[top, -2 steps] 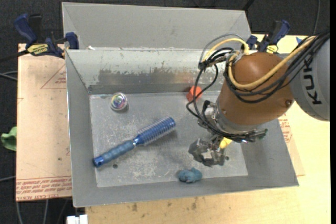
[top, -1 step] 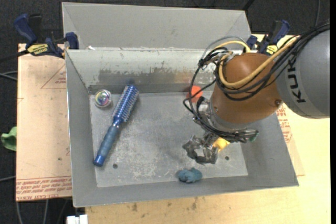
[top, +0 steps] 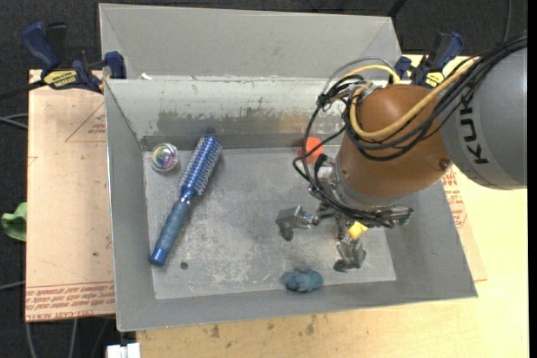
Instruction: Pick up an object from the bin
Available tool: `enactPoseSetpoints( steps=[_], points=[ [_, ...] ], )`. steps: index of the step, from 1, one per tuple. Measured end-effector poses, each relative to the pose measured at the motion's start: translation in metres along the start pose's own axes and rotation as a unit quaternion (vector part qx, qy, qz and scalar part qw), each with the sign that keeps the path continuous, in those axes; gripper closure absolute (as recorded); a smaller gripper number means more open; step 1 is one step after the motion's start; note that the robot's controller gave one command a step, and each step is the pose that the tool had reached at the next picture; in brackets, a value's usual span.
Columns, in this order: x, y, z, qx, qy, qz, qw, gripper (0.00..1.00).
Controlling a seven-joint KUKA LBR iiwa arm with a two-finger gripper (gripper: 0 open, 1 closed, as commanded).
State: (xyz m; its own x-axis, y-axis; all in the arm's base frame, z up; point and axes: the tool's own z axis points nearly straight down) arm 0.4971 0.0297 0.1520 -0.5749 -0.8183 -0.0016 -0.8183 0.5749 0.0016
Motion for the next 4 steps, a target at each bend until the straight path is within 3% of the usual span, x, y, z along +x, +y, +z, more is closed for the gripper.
enactPoseSetpoints(
  steps=[1, 2, 3, 4],
  points=[
    [0.025, -0.002, 0.083, 0.006, -0.005, 0.04, 0.9992, 0.0],
    [0.064, -0.058, 0.041, 0.003, -0.0009, 0.126, 0.9921, 0.0],
    [0.064, -0.125, 0.067, 0.003, -0.0013, 0.141, 0.9901, 0.0],
    [0.063, -0.122, 0.065, 0.001, -0.0008, 0.139, 0.9903, 1.0]
  ],
)
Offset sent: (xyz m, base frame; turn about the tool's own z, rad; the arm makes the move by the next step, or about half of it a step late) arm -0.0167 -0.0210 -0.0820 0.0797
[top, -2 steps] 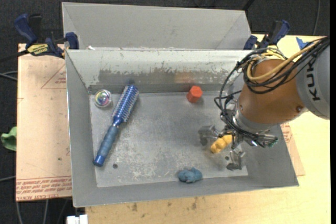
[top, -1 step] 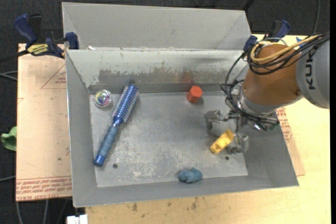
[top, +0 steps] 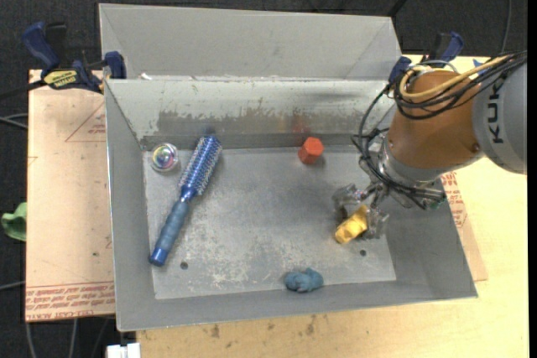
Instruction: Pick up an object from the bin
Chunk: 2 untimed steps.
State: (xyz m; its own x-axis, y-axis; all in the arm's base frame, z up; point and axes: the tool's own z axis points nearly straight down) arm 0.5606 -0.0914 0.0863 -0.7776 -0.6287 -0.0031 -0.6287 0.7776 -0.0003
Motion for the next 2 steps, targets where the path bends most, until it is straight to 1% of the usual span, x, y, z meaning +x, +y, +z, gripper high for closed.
enactPoseSetpoints(
  steps=[1, 2],
  points=[
    [-0.024, 0.001, -0.083, 0.002, -0.0019, -0.143, 0.9897, 1.0],
    [-0.006, -0.016, -0.143, 0.003, -0.0015, -0.153, 0.9883, 1.0]
  ],
)
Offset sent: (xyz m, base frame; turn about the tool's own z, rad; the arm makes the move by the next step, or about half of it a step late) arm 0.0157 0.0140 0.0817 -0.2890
